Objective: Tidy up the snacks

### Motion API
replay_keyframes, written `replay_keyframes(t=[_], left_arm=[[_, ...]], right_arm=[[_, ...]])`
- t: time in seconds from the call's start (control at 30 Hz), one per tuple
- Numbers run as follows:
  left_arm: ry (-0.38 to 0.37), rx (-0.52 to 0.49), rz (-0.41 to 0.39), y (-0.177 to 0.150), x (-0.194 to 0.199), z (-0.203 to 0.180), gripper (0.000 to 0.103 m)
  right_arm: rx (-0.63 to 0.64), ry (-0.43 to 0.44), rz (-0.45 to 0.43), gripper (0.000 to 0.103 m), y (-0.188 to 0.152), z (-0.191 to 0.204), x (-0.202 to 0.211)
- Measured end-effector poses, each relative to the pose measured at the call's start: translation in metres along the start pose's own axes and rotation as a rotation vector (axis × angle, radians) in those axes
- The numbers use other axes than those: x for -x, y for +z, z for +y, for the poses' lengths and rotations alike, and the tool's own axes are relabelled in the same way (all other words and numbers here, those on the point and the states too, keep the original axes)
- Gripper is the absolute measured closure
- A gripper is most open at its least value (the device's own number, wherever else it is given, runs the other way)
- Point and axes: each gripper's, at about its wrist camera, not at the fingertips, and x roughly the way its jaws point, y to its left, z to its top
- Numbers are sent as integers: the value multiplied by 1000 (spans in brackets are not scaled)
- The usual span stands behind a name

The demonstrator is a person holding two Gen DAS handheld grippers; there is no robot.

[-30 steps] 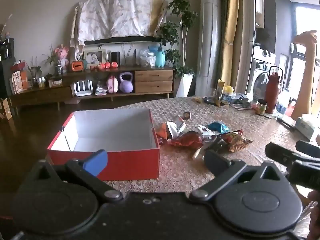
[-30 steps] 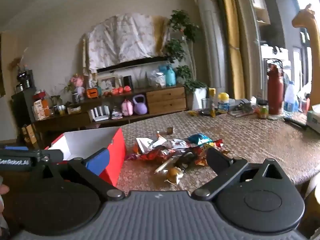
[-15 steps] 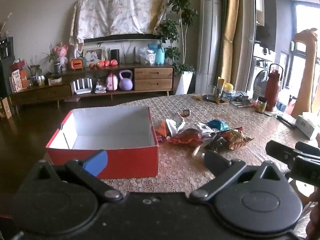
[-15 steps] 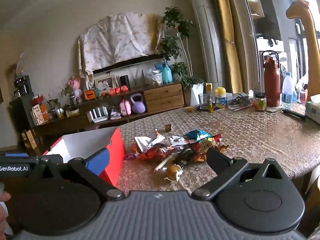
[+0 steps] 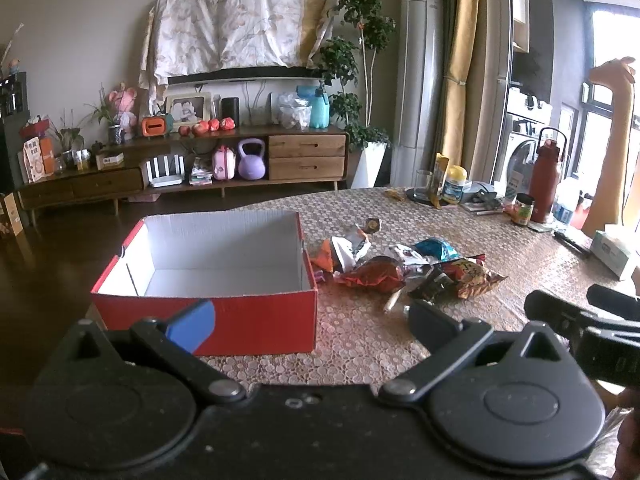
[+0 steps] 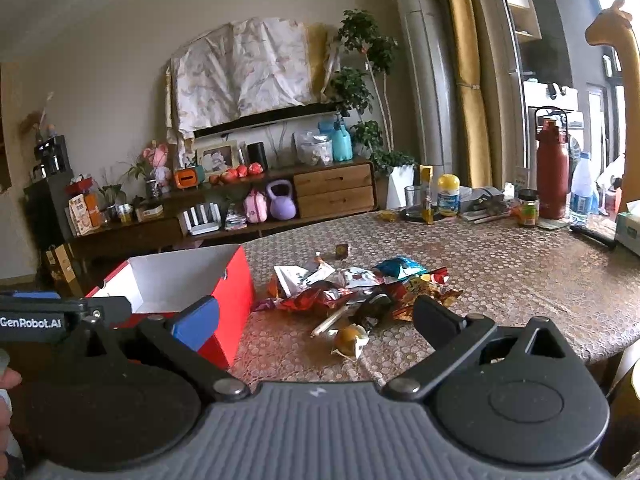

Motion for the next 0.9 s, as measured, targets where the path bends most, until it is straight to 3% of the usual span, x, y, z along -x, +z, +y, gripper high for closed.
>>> replay_keyframes(t=[0.9], left_arm=[[-18, 7, 25, -1, 1, -3, 0]], right_arm=[[12, 8, 31, 0, -4, 0, -2]])
